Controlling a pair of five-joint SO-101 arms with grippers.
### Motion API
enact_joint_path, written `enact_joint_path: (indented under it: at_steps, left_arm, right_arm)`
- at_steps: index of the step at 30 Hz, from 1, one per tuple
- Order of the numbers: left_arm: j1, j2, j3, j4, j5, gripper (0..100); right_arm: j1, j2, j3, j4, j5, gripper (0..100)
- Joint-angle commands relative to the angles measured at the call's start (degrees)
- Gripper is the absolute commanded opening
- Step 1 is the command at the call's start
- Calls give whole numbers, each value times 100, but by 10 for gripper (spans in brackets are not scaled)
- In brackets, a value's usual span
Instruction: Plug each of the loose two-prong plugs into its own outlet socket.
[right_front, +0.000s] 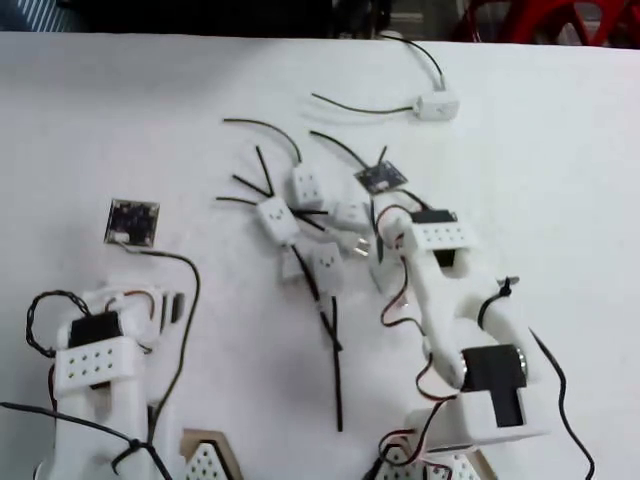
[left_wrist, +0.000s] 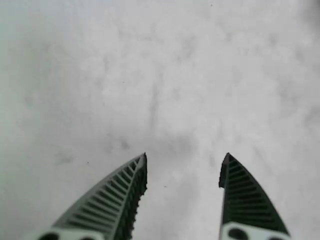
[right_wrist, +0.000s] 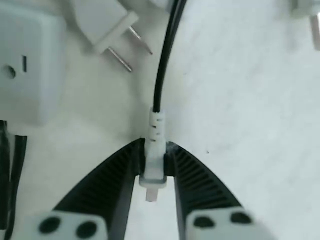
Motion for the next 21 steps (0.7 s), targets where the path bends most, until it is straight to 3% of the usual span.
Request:
enact_joint_path:
  at_steps: [1,16,21]
  left_arm:
    - [-22,-145,-35,-114,26,242]
    - [-22,-145,-35,-114,26,242]
    - [-22,-145,-35,-114,18,242]
  right_arm:
    - [-75,40,-387,532,-26,84]
    - [-66,22,-633,840,0,16]
    - [-92,-655,-703,1279,0,16]
